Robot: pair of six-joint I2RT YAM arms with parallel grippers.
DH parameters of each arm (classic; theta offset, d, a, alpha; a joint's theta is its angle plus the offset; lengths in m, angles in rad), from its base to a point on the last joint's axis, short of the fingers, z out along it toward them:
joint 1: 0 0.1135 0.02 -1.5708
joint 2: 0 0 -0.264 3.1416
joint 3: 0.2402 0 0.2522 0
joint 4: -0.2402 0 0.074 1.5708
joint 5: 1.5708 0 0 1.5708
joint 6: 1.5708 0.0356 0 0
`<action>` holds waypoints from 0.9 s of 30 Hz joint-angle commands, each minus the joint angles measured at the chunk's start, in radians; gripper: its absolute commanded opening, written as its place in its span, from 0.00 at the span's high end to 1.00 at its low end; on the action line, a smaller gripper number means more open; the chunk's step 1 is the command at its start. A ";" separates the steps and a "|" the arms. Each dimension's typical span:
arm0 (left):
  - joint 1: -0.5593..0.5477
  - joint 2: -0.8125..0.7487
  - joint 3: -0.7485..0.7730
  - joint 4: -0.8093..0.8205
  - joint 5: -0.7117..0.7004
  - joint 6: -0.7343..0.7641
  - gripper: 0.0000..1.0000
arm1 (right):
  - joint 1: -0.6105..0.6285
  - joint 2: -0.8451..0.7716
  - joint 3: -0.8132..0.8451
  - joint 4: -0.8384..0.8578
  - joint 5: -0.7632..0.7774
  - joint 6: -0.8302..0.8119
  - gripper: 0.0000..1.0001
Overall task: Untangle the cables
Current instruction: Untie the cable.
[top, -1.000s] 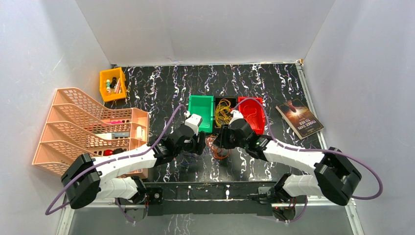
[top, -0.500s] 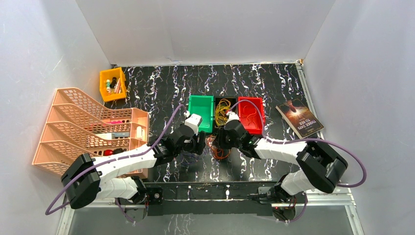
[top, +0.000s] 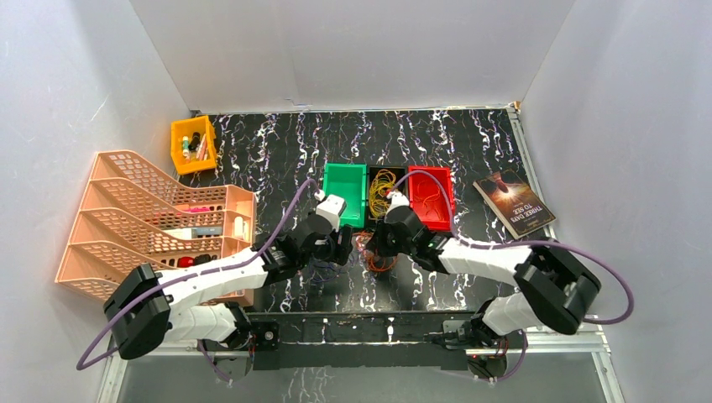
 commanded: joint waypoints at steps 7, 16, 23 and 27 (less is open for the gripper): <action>-0.002 -0.172 -0.153 0.326 0.027 0.091 0.35 | 0.006 -0.278 0.096 -0.284 -0.067 -0.118 1.00; -0.002 -0.238 -0.230 0.612 0.157 0.216 0.32 | 0.005 -0.461 0.277 -0.420 0.061 -0.106 1.00; -0.002 -0.213 -0.206 0.806 0.365 0.315 0.27 | 0.005 -0.494 0.375 -0.316 0.144 -0.063 1.00; -0.002 -0.149 -0.144 0.825 0.445 0.360 0.27 | 0.005 -0.488 0.415 -0.279 0.151 -0.067 1.00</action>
